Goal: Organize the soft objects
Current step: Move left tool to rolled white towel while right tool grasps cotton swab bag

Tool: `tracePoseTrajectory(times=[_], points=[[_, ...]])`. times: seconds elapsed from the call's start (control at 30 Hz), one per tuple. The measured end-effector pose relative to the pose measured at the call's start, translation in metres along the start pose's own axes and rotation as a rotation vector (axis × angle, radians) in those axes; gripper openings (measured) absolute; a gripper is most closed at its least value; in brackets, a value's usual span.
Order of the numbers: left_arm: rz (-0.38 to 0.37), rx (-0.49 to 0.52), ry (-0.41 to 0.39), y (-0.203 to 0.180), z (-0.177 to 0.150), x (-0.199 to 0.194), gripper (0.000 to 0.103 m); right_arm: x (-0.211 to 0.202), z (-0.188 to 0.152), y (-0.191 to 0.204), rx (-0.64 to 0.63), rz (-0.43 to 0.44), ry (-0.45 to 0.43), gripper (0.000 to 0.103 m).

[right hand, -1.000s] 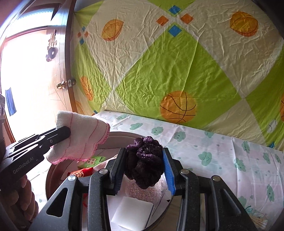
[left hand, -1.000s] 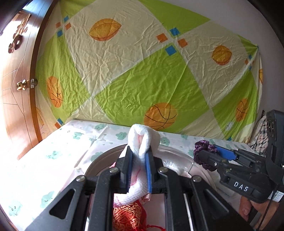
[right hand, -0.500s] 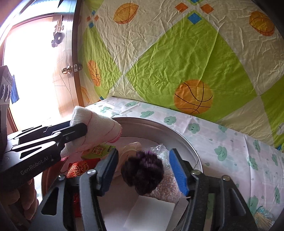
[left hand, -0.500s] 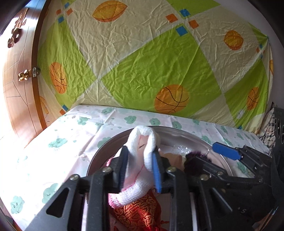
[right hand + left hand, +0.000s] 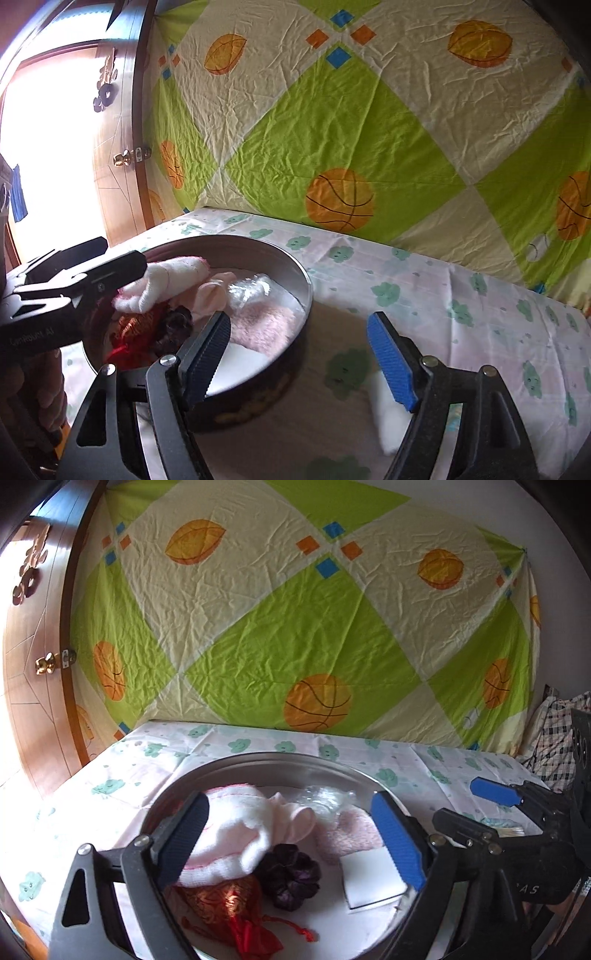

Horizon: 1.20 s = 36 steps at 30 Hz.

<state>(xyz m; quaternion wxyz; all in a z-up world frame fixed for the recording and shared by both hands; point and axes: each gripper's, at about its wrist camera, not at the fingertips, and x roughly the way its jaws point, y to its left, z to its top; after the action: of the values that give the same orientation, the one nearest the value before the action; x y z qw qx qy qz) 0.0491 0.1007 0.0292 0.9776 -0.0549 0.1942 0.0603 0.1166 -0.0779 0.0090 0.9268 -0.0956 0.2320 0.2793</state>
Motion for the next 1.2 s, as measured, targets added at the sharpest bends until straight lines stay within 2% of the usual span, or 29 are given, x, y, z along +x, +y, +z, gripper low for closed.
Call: tracePoseTrajectory(times=[0.2, 0.37, 0.53, 0.7, 1.13, 1.2], points=[[-0.107, 0.080, 0.014, -0.067, -0.009, -0.002, 0.098, -0.032, -0.032, -0.060, -0.045, -0.170, 0.015, 0.080], [-0.182, 0.135, 0.075, -0.119, -0.024, 0.011, 0.098, -0.043, -0.058, -0.113, 0.008, -0.239, 0.058, 0.080], [-0.226, 0.164, 0.188, -0.154, -0.039, 0.037, 0.098, -0.042, -0.072, -0.142, 0.044, -0.235, 0.110, 0.080], [-0.255, 0.170, 0.277, -0.173, -0.045, 0.059, 0.098, -0.027, -0.079, -0.151, 0.036, -0.187, 0.187, 0.081], [-0.249, 0.219, 0.331, -0.190, -0.053, 0.079, 0.098, 0.012, -0.090, -0.161, 0.022, -0.090, 0.360, 0.080], [-0.248, 0.220, 0.339, -0.191, -0.054, 0.082, 0.098, 0.012, -0.090, -0.161, 0.026, -0.089, 0.358, 0.077]])
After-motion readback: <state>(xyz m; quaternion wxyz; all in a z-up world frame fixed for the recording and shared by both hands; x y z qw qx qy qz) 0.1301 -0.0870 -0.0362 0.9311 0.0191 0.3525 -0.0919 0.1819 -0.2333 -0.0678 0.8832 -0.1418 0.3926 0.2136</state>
